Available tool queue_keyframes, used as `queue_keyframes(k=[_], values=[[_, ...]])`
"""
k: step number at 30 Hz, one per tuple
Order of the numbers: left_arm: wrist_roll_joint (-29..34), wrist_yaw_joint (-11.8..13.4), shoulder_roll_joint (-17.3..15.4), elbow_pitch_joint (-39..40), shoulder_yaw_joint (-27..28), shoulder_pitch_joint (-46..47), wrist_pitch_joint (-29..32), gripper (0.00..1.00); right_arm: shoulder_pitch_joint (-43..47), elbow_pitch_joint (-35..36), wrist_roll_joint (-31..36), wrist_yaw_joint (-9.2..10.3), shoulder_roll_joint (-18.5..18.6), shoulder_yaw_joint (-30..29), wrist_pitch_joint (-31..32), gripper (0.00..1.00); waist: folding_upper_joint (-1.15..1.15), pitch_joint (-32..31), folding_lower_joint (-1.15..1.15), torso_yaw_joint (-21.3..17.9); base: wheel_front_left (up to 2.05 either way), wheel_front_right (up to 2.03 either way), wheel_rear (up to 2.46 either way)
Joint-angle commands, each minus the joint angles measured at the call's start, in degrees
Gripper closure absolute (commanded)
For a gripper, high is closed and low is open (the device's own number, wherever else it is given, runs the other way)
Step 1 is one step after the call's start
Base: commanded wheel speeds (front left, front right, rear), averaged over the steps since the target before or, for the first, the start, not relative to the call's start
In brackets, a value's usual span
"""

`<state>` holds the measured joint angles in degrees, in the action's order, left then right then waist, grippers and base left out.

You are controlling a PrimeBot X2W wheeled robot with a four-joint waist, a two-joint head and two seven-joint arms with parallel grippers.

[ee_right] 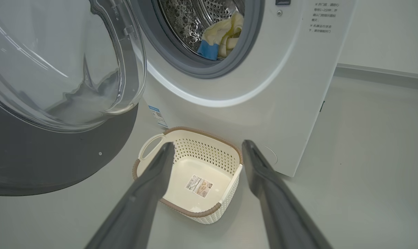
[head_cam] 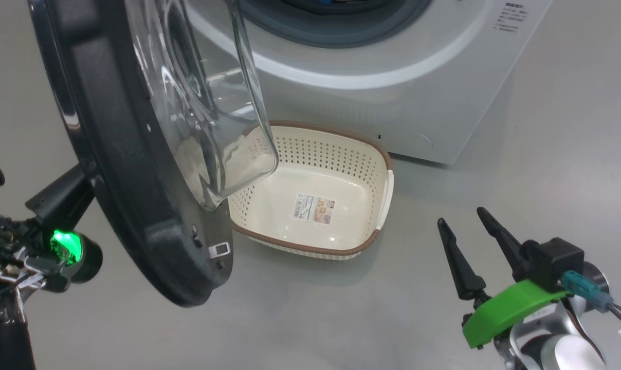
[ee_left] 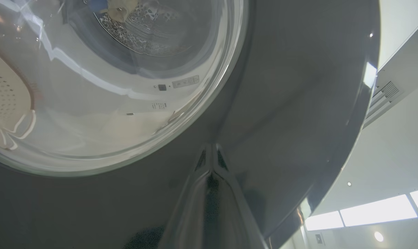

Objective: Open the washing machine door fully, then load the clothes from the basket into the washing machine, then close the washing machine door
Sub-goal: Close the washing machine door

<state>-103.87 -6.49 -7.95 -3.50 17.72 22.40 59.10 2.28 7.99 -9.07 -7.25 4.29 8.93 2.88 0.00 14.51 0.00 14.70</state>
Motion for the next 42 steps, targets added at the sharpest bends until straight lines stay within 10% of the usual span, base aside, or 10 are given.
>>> queue_keyframes(k=[1, 42], values=[[0.26, 0.03, -1.40, 2.51, 1.09, 1.87, 0.94, 1.00, -2.38, 1.52, -0.34, -0.24, -0.26, 1.11, -0.98, 0.00, 0.00, 0.64, 0.00, -2.70, 0.00, 0.00, 0.00], [10.48, -0.99, 3.09, -3.59, -0.10, 18.23, -10.35, 1.00, -7.25, -5.94, -4.91, -0.24, -1.41, 1.79, -9.62, 0.00, 0.00, 7.75, 0.00, -29.79, 0.00, 0.00, 0.00]])
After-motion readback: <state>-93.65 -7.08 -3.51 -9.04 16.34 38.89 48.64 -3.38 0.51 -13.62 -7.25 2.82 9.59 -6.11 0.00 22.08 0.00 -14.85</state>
